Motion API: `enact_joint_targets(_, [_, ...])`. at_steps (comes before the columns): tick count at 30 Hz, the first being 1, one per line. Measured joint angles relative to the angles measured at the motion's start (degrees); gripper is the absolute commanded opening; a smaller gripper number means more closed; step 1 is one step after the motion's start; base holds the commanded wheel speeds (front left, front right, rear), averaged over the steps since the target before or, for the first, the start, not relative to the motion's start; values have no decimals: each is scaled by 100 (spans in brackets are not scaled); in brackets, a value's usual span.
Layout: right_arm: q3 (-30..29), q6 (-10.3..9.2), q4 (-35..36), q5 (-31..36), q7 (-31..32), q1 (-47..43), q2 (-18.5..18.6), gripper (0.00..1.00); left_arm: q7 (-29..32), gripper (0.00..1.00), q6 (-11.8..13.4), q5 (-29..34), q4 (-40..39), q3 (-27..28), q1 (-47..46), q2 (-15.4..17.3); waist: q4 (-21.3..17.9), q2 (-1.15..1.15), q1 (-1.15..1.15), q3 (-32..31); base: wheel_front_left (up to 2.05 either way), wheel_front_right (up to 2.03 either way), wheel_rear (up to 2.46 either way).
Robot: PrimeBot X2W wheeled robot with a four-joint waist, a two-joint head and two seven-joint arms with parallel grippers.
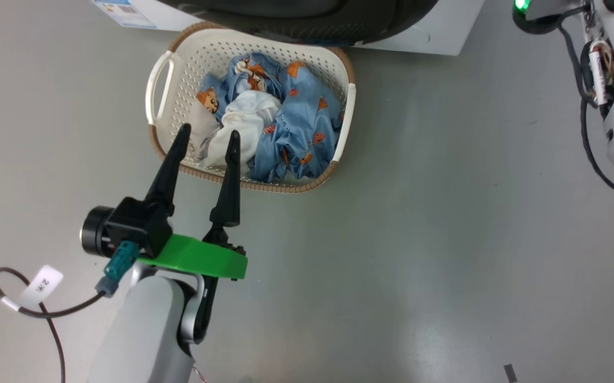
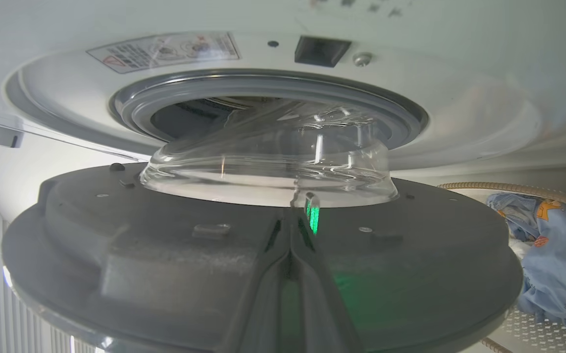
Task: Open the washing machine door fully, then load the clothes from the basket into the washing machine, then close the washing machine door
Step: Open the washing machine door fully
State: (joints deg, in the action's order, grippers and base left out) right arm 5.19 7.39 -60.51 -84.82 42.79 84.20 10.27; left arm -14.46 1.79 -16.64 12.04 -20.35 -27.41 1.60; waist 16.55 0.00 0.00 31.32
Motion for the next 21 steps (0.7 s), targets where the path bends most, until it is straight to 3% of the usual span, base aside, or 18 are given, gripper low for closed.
enact_joint_targets(21, [157, 0, 1083, -204, 613, -1440, -339, 0, 0, 100, -53, 144, 198, 99, 268, 2, -137, 0, 0, -548, 0, 0, 0])
